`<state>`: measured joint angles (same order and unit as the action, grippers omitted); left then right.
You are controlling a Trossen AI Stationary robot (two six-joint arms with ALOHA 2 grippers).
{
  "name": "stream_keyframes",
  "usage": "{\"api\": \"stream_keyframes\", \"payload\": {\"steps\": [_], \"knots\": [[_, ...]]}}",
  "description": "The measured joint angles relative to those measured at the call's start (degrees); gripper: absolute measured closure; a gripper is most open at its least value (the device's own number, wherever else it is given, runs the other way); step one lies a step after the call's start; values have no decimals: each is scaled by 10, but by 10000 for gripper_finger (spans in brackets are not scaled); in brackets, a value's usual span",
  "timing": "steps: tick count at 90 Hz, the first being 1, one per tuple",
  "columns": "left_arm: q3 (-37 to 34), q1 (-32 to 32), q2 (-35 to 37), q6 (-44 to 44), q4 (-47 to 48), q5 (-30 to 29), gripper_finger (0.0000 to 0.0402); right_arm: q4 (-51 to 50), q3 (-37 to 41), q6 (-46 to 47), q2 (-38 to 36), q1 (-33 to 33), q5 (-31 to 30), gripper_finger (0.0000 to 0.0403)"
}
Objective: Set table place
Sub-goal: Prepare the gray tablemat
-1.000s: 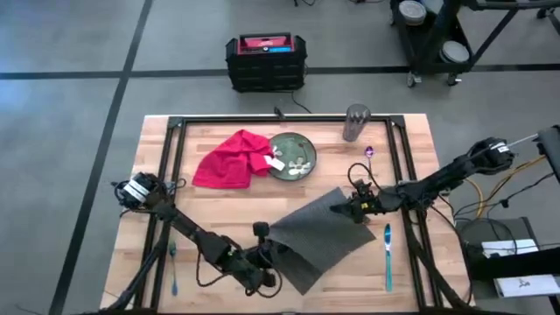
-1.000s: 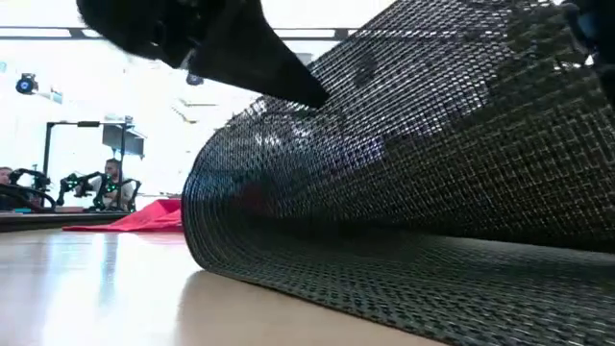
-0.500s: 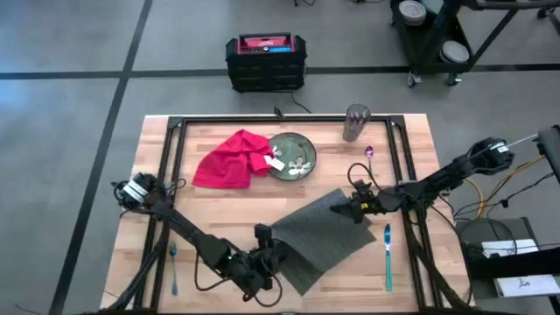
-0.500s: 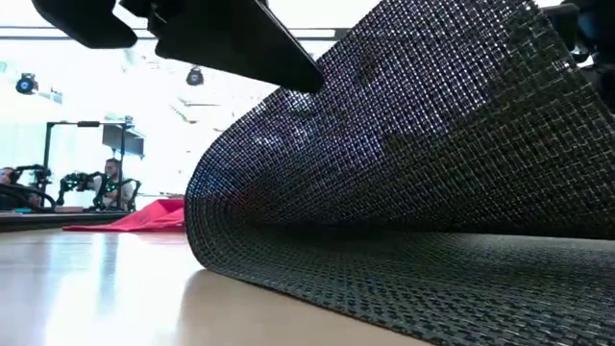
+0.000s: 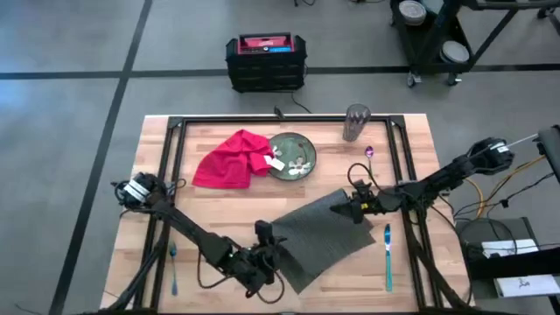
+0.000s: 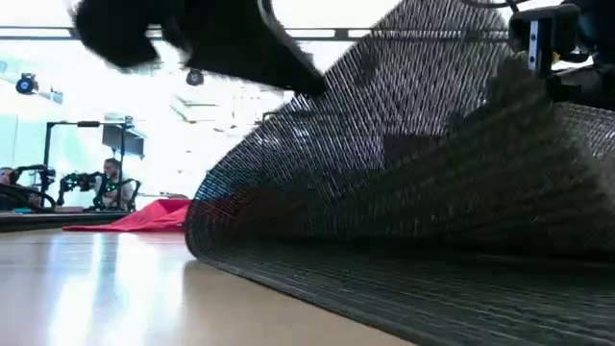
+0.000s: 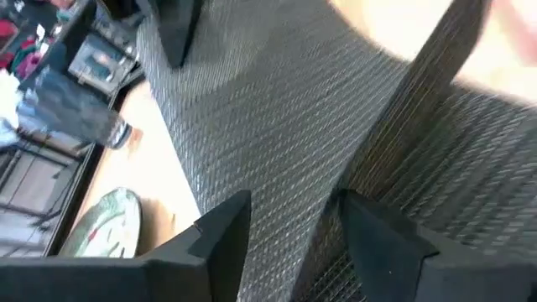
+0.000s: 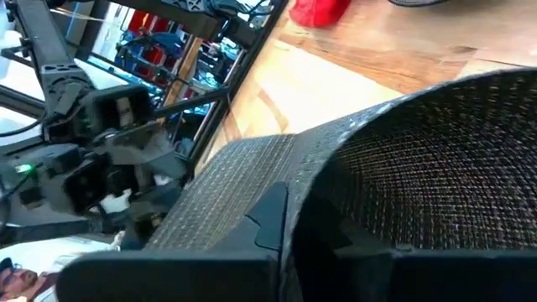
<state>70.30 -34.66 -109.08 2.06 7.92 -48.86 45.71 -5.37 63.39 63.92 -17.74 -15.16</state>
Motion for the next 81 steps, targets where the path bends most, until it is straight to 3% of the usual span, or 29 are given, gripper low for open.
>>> {"api": "stream_keyframes", "payload": {"steps": [8,21,39,46,54,66,81], "knots": [[0,2,-7,5,-8,8,245,0,0,0,0,0,0,403],[0,10,-15,-1,-16,78,255,0,-9,-16,0,0,6,403],[0,20,-23,-3,-29,79,276,-1,-24,-47,0,0,6,403],[2,24,-22,26,-30,79,308,-6,-29,-51,0,0,7,403],[7,27,-14,65,-29,77,375,-5,-30,-58,0,0,14,403],[8,11,23,144,-16,17,395,-5,-33,-109,-11,-2,44,403],[7,-18,90,283,68,-71,401,-5,-41,-213,-32,-1,51,403]]}}
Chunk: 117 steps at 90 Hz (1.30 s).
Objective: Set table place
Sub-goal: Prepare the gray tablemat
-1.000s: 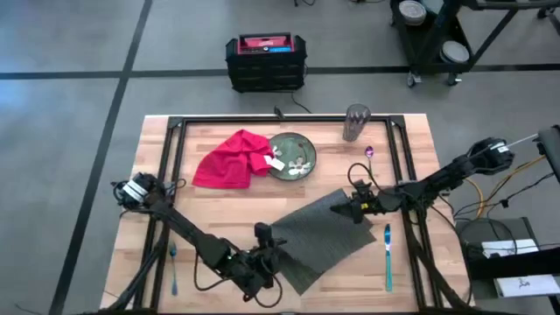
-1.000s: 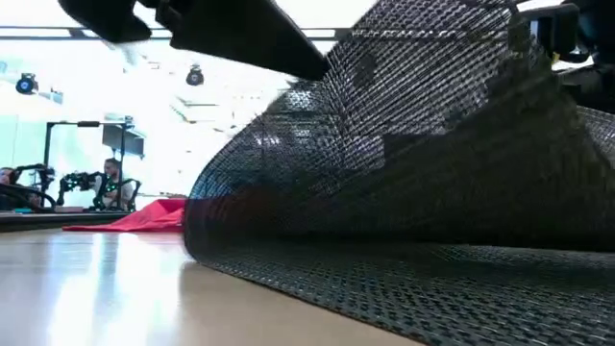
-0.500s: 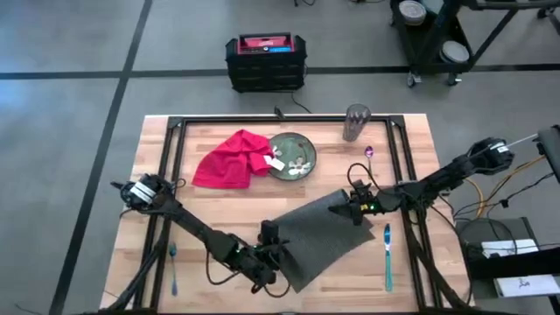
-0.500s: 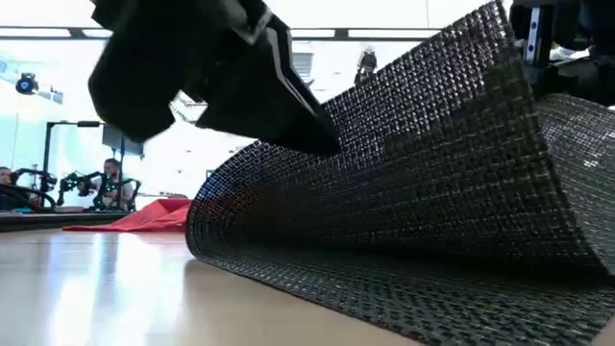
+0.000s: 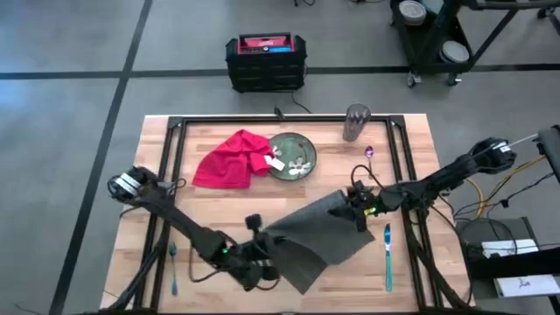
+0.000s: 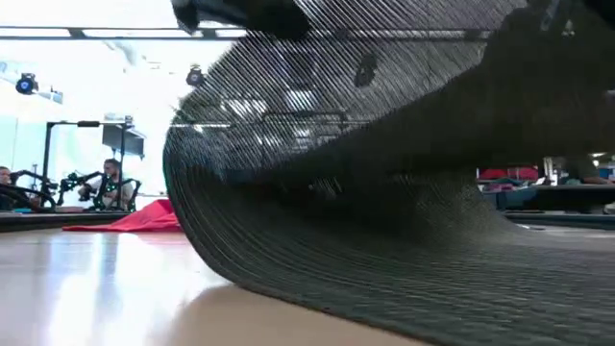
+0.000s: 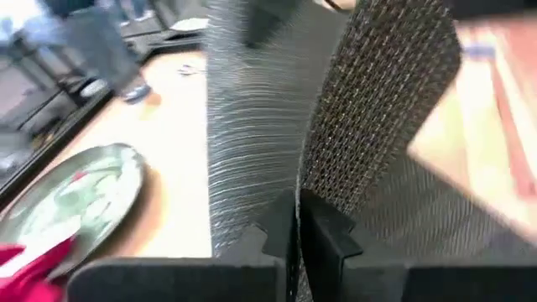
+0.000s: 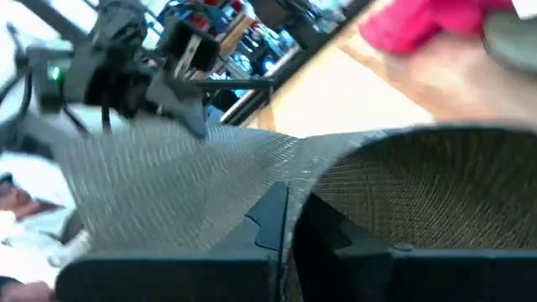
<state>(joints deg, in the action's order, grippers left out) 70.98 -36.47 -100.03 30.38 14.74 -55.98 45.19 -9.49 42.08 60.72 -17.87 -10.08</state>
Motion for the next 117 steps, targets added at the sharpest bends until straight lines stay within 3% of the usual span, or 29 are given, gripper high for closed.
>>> {"api": "stream_keyframes", "payload": {"steps": [17,41,60,76,92,104,112,117], "knots": [[-13,-17,30,216,119,-70,401,-8,-19,-130,-20,0,-23,384],[-59,-19,26,437,151,-91,401,-170,-98,-320,-51,0,-110,275],[-72,-21,26,479,148,-101,402,-413,-215,-387,-55,1,-196,216],[-73,-21,26,473,150,-92,402,-600,-325,-289,-55,1,-211,200],[-73,-22,26,468,149,-91,401,-758,-434,-206,-56,0,-151,202],[-73,-25,27,468,146,-102,401,-832,-476,-170,-55,-7,-15,210],[-73,-29,31,468,146,-112,401,-840,-467,-137,-56,-37,76,216],[-73,-32,35,467,145,-128,401,-823,-446,-112,-54,-68,99,219]]}}
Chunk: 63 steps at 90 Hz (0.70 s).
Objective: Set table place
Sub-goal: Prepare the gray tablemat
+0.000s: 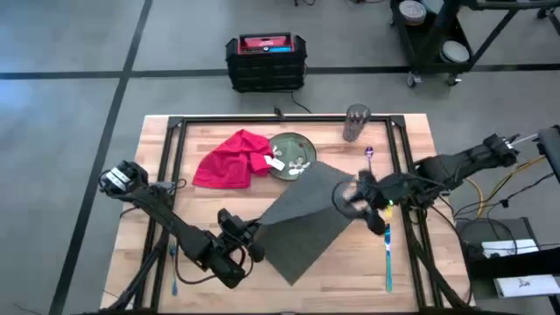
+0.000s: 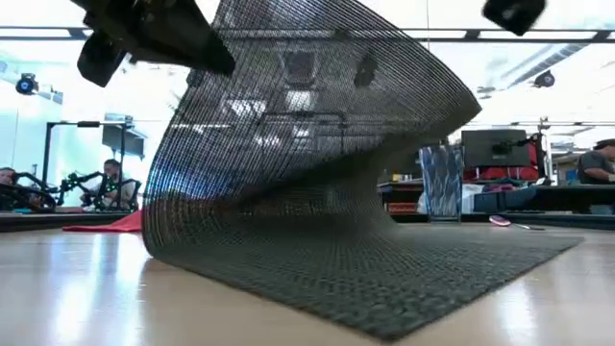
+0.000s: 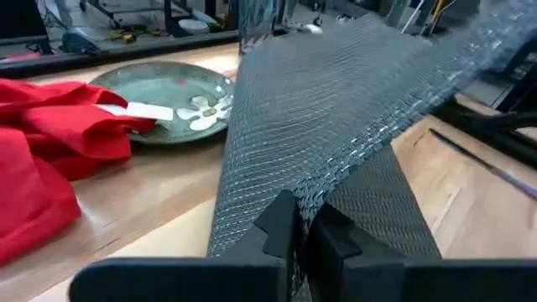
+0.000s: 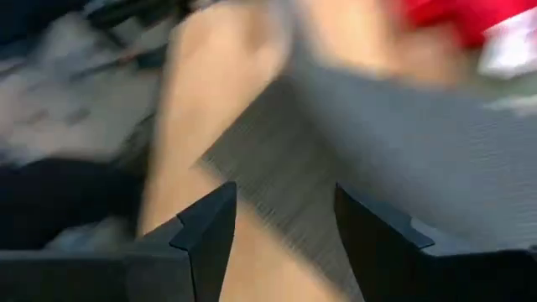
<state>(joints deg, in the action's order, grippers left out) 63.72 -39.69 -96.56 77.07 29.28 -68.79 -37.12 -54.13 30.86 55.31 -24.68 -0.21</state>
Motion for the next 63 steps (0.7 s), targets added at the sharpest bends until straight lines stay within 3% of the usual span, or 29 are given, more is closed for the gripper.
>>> {"api": "stream_keyframes", "payload": {"steps": [8,18,26,34,45,55,63], "knots": [[0,-3,4,0,-1,-24,401,57,54,29,17,-54,-29,226],[0,-3,6,-1,-1,-37,401,187,136,38,73,-102,-150,233],[0,-2,6,-1,-1,-38,401,315,190,43,142,-113,-250,240],[0,-2,5,-1,-1,-38,401,414,220,60,226,-107,-297,249],[0,-2,6,-1,-1,-43,401,486,219,86,334,-98,-287,264],[0,-2,8,-2,0,-49,401,470,196,85,399,-98,-219,279],[0,-2,8,-3,1,-48,401,424,175,85,408,-101,-160,292]]}}
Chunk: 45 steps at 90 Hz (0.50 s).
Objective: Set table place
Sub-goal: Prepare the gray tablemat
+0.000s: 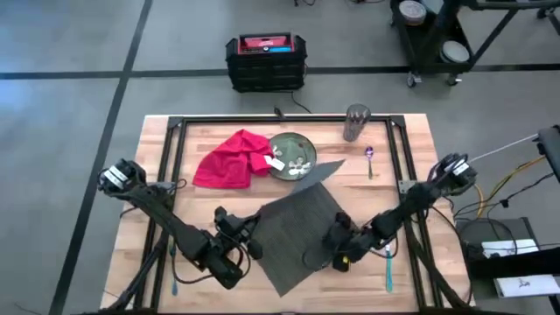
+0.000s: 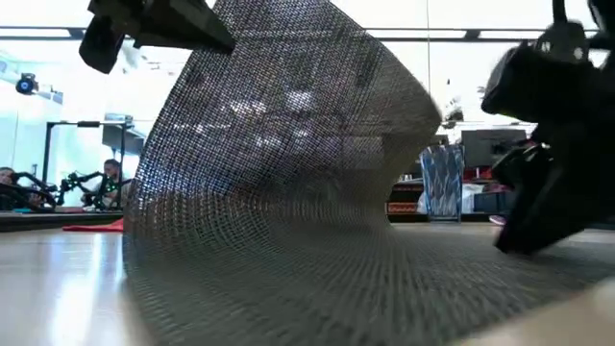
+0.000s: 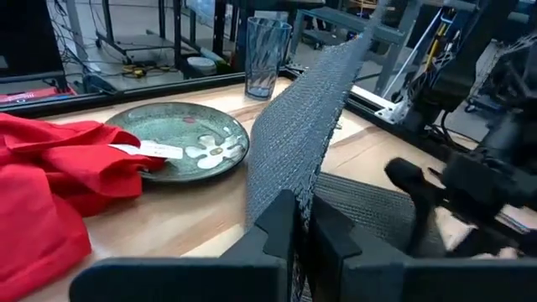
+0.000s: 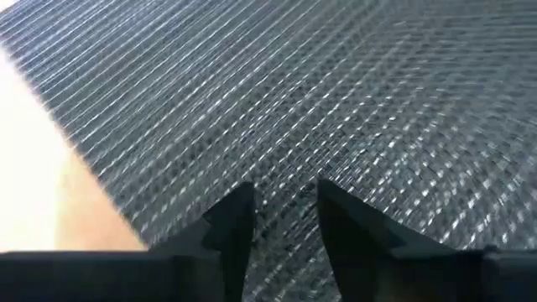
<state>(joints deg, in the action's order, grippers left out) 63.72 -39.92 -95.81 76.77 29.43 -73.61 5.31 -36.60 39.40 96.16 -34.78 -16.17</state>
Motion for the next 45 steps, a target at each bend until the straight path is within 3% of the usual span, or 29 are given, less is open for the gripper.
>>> {"api": "stream_keyframes", "payload": {"steps": [9,26,35,45], "knots": [[0,0,0,-9,2,25,401,-109,-21,-11,-20,-7,45,307],[0,0,-10,-14,9,148,401,-346,-53,-77,-99,-22,72,336],[0,-1,-13,-13,14,225,401,-378,-56,-85,-139,-21,67,352],[0,-1,-14,-41,15,371,401,-385,-49,-85,-156,-22,62,366]]}}
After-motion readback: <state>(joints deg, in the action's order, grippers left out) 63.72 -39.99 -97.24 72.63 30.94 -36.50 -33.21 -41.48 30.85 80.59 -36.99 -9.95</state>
